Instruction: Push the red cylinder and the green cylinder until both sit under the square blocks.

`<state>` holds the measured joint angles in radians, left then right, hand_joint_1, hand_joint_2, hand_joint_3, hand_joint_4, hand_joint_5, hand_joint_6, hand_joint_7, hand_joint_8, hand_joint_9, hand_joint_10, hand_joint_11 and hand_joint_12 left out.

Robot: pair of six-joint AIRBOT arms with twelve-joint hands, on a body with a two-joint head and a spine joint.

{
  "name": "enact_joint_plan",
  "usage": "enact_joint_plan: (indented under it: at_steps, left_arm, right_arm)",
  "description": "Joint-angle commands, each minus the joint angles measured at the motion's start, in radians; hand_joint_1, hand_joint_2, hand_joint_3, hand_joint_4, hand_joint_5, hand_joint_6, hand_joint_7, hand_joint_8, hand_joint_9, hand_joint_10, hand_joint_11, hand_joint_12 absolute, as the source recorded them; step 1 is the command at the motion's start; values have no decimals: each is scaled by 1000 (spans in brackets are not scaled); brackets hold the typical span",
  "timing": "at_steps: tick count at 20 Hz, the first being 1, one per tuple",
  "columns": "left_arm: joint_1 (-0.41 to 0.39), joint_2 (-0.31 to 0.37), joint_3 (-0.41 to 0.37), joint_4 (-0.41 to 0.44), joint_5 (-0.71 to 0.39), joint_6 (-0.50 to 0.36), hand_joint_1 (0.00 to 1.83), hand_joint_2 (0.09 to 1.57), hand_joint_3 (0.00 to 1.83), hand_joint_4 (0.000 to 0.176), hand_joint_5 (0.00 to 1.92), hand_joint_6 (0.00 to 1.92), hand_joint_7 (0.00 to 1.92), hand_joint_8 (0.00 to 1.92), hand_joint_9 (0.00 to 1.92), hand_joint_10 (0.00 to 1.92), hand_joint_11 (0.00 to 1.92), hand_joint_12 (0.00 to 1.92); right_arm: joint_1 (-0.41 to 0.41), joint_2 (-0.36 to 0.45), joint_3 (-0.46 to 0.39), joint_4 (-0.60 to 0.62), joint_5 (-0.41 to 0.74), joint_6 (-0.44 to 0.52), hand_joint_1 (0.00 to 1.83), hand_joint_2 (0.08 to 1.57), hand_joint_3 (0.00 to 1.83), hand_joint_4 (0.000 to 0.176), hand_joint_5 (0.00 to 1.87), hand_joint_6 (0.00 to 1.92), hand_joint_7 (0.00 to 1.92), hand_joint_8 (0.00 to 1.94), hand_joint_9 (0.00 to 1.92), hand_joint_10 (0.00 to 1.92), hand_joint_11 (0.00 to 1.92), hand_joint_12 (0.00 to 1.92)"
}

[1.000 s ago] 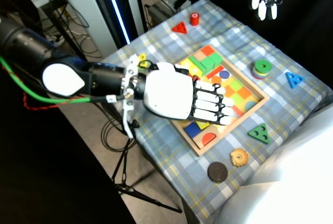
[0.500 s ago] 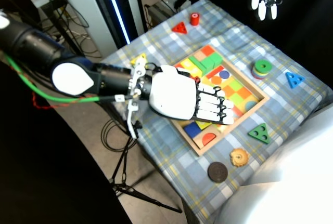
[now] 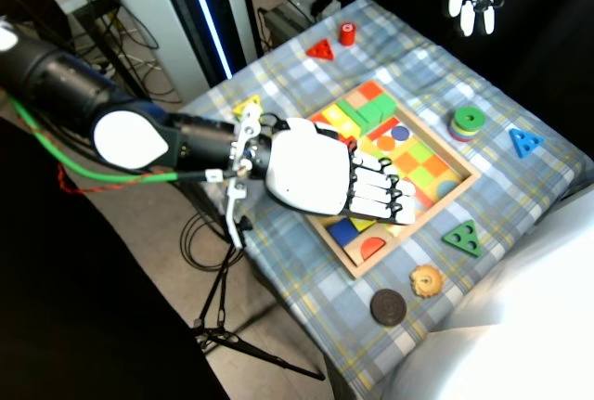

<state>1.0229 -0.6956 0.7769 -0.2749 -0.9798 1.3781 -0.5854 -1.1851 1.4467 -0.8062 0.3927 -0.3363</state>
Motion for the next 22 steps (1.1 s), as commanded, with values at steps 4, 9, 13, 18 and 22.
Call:
enact_joint_plan:
  at_steps: [4,9,13,18,22]
  left_arm:
    - [-15,-2,7,7,-122,-14,0,1329,0,151,341,0,343,1,366,4,31,177]
    - [-13,-3,6,7,-122,-20,0,1325,0,152,351,3,347,2,381,7,33,179]
    - [-13,-3,6,7,-123,-21,0,1332,1,155,340,0,336,0,372,2,31,178]
    - [-11,-3,5,7,-123,-23,0,1324,0,160,339,0,338,1,379,4,29,176]
    - [-5,-2,5,6,-124,-28,0,1322,0,164,341,0,347,3,381,1,31,174]
  right_arm:
    - [-5,0,0,11,62,21,0,1111,6,175,314,8,0,0,0,0,0,0]
    - [-13,30,-27,11,63,26,0,1109,0,167,312,3,0,0,0,0,0,0]
    - [-17,51,-42,11,63,27,0,1099,0,176,321,4,0,0,0,0,0,0]
    - [-24,98,-73,12,63,27,0,1097,0,173,325,3,0,0,0,0,0,0]
    - [-32,132,-95,14,69,27,0,1088,0,163,314,0,0,0,0,0,0,0]
